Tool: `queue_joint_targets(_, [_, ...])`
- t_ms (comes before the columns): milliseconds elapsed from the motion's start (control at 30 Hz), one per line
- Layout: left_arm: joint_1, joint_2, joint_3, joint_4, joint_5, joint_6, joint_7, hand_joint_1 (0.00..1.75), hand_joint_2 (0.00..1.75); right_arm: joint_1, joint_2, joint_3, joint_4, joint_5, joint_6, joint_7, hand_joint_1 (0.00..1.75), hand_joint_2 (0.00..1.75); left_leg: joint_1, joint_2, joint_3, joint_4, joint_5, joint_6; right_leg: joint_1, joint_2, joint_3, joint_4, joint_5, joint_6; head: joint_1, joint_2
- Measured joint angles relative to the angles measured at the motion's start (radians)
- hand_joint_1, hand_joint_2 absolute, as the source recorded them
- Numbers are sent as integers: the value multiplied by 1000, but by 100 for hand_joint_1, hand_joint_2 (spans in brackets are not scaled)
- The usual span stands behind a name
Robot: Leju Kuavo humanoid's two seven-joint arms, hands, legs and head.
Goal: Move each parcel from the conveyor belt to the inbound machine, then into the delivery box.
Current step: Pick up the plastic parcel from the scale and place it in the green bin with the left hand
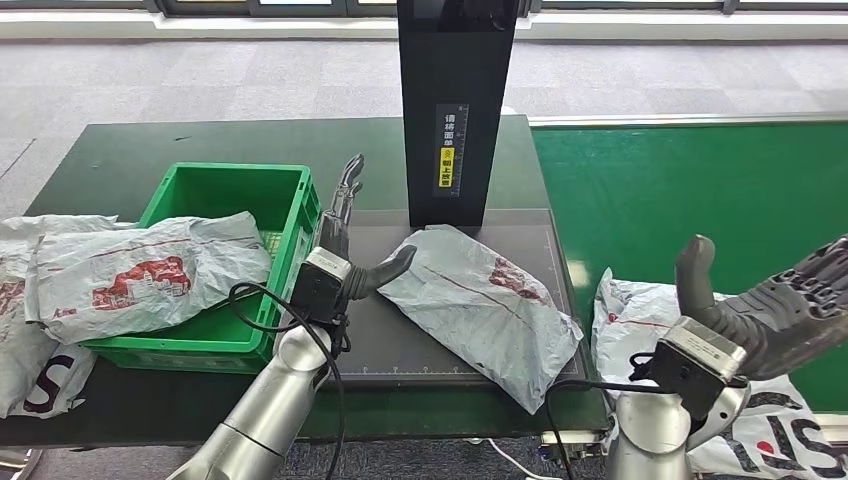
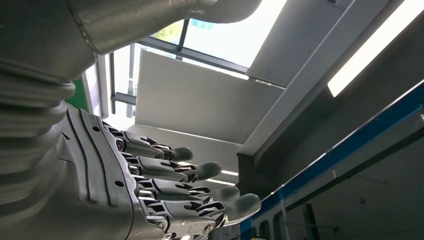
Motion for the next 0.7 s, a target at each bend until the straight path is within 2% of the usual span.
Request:
queue_joint_targets(233, [-27, -6, -12, 101, 2, 2, 0, 0, 175, 0, 0, 1, 0, 11, 0, 18, 0, 175, 0, 0, 0, 0, 0, 0, 0, 0, 0, 0, 0, 0, 0, 0])
queue_joint_targets(567, [-37, -7, -13, 141, 1, 4, 0, 0, 175, 0, 0, 1, 1, 8, 0, 15, 0, 175, 0, 0, 0, 0, 0, 0, 0, 0, 0, 0, 0, 0, 0, 0])
queue_joint_targets(700, [-62, -20, -15, 202, -33, 42, 0, 0, 175, 0, 0, 1, 4, -14, 1, -10, 0, 175, 0, 0, 0, 0, 0, 0, 0, 0, 0, 0, 0, 0, 0, 0])
